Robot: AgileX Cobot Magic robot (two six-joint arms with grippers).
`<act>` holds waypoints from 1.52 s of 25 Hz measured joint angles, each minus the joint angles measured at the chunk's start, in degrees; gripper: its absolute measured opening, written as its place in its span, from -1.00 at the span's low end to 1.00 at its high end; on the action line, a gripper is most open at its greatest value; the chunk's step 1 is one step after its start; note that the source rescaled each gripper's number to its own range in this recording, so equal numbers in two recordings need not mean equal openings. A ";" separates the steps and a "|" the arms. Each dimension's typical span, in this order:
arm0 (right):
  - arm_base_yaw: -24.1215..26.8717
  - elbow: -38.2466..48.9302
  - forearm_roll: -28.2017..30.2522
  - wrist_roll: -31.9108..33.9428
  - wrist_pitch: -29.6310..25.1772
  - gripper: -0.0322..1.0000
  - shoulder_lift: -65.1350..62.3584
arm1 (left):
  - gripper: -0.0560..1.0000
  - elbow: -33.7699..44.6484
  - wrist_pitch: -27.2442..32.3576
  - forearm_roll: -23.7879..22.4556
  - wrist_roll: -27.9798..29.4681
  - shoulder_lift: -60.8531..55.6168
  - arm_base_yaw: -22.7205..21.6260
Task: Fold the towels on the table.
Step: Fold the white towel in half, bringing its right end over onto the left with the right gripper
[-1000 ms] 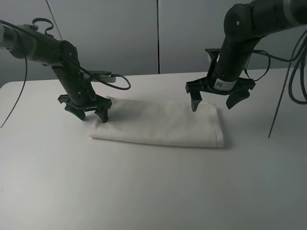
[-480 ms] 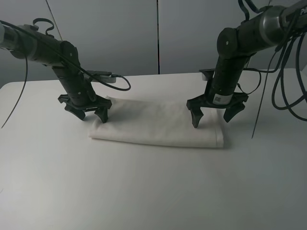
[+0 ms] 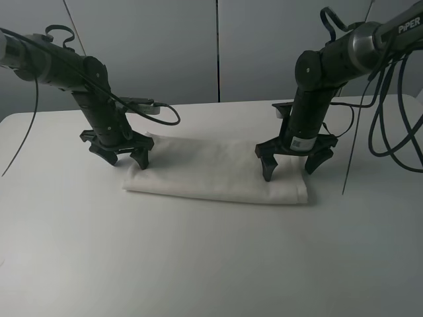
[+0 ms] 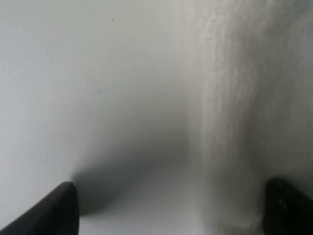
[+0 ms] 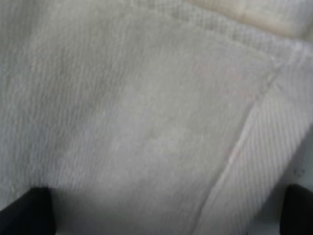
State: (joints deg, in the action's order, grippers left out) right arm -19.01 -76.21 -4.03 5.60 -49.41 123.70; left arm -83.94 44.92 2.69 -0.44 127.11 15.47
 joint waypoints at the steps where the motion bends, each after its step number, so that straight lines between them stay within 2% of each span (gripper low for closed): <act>1: 0.00 0.00 -0.24 0.11 0.14 0.99 0.00 | 0.93 0.00 0.00 -0.12 0.00 0.00 0.00; 10: 0.05 1.59 -1.48 -0.15 2.80 0.99 -0.25 | 0.93 0.00 0.00 -0.24 0.00 0.00 0.00; 11: 0.05 2.14 -1.58 -0.23 3.35 0.92 -0.39 | 0.93 0.00 0.00 -0.35 0.00 0.00 0.00; 14: 0.13 3.28 -2.37 -0.29 4.72 0.40 -0.65 | 0.93 0.00 0.00 -0.35 0.00 0.00 0.00; 16: 0.13 3.53 -3.58 -0.29 5.07 -0.08 -0.65 | 0.93 0.00 0.00 -0.35 0.00 0.00 0.00; 19: 0.13 3.77 -6.26 -0.64 5.74 -0.65 -0.65 | 0.93 0.00 0.00 -0.35 -0.36 0.00 0.00; 20: 0.13 3.77 -7.07 -0.90 5.90 -0.82 -0.65 | 0.93 0.00 0.00 -0.35 -0.36 0.00 0.00; 21: 0.13 3.86 -7.22 -1.28 5.90 -0.89 -0.65 | 0.93 0.00 -0.11 -0.35 -0.47 0.00 0.00; 33: 0.13 4.31 -7.31 -2.32 6.15 -0.89 -1.68 | 0.93 0.00 -0.11 -0.35 -0.91 0.00 0.00; 38: 0.13 4.94 -6.93 -2.63 5.75 -0.89 -6.04 | 0.93 0.00 0.12 -0.35 -0.79 0.00 0.00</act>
State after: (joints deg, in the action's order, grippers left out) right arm -18.87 -71.27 -10.96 2.97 -43.66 117.66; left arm -83.94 45.04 2.34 -1.23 127.11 15.47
